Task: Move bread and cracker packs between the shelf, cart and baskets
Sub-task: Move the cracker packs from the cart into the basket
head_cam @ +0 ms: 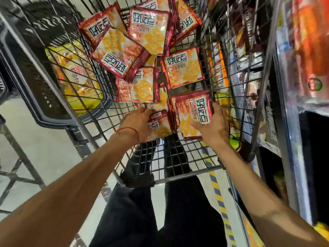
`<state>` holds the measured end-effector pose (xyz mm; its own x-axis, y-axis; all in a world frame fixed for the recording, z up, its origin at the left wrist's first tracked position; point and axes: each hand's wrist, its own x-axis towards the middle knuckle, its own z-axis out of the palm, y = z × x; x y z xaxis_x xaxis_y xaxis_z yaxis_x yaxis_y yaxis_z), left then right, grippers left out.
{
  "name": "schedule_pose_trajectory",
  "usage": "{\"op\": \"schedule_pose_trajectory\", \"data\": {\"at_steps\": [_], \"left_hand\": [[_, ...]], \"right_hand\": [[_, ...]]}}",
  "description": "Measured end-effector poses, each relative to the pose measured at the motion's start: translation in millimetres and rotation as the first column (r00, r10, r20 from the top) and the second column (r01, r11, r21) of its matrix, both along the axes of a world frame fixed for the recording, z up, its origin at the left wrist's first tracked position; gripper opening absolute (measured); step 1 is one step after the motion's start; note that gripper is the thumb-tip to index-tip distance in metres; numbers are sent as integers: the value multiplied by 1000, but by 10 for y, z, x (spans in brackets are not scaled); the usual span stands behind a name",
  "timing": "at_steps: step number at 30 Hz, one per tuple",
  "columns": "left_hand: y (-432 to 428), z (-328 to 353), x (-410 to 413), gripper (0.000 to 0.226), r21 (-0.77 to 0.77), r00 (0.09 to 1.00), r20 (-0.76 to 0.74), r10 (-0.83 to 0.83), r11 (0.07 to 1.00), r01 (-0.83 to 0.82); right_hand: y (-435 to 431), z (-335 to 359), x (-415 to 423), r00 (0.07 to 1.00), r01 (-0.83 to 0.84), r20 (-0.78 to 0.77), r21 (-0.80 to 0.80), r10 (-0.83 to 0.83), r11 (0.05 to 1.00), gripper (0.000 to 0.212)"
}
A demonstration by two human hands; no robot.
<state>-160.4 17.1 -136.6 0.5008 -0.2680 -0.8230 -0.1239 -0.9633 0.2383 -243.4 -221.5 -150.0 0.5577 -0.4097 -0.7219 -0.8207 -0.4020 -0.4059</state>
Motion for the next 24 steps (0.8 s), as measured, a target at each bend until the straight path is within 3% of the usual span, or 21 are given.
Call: {"op": "schedule_pose_trajectory", "data": {"at_steps": [4,12,14,17,24], "left_hand": [[-26,-237,-82,64,23,998,-17,63,998,-63],[67,137,-228,48,-102,948,46,314,946,-308],[77,402,-276,40,-156,902,52,429,895,-417],[51,835,-369,32,-243,790,0,613,766,-595],[148,1530,-694,50,-396,610,55,791,578,-714]], "right_hand": [[-9,59,-145,998,64,-1,14,-64,998,117],[-73,543,-163,992,82,92,84,-90,993,103],[-96,750,-160,985,88,139,118,-104,989,96],[-144,1044,-172,978,101,162,176,-130,979,60],[-89,1760,-226,975,49,189,326,-116,944,63]]}}
